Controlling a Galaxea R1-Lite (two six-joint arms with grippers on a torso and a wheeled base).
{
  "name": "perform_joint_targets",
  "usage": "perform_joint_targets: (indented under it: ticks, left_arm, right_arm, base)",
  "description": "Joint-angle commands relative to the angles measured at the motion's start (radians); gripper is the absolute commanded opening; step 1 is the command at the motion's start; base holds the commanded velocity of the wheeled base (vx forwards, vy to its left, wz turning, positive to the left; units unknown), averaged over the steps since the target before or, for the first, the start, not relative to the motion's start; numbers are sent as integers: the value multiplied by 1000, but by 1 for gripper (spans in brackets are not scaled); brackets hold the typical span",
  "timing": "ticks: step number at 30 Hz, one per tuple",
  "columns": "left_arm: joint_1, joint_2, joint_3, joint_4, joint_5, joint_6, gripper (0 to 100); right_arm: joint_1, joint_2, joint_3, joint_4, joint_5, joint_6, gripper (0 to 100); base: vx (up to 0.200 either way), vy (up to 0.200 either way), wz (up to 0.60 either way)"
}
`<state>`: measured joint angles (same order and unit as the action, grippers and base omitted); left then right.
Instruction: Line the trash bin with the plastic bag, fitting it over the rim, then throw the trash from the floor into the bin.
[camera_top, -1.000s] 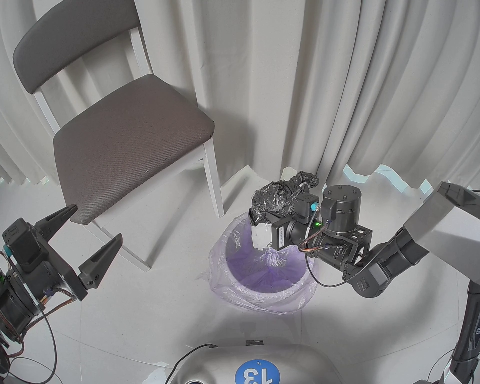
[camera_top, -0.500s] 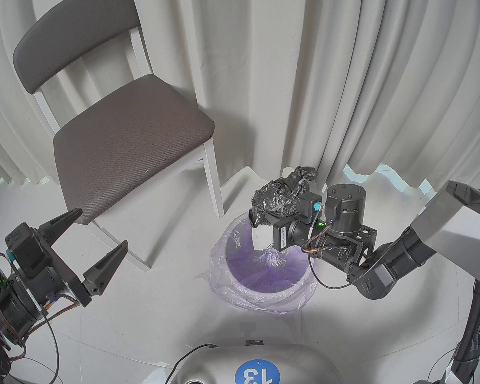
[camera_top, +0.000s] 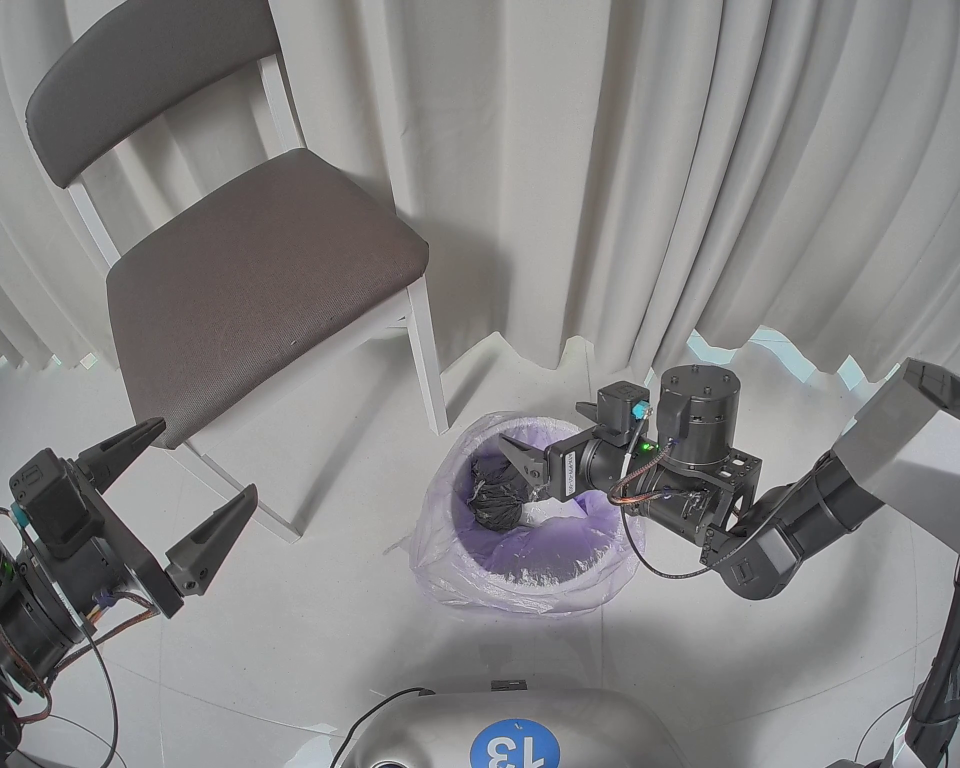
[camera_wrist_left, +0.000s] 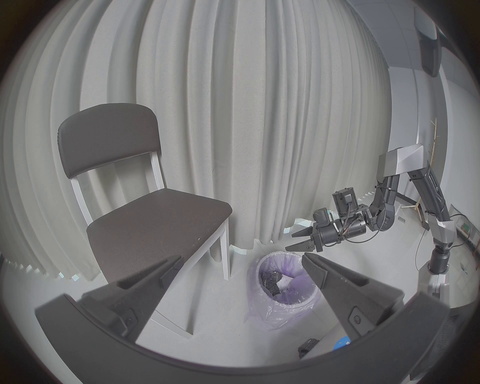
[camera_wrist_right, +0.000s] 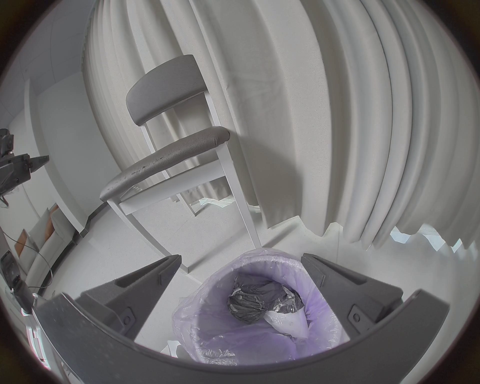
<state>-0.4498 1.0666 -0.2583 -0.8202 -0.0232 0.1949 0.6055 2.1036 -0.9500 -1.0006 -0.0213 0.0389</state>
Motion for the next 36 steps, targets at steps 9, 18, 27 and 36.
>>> perform_joint_targets:
  ticks: [9, 18, 27, 36]
  left_arm:
    - [-1, 26, 25, 13, 0, 0, 100]
    - [6, 372, 33, 15, -11, 38, 100]
    - [19, 900, -16, -175, -78, 66, 100]
    - [82, 1230, -211, -333, -142, 368, 100]
  right_arm:
    - [-69, -143, 43, 274, -5, -119, 100]
    - [-236, -350, 240, 513, -6, -425, 100]
    - [-290, -378, 409, 318, -3, -421, 100]
    - [-316, -419, 533, 186, 21, -401, 100]
  base:
    - [0, 0, 0]
    - [0, 0, 0]
    - [0, 0, 0]
    - [0, 0, 0]
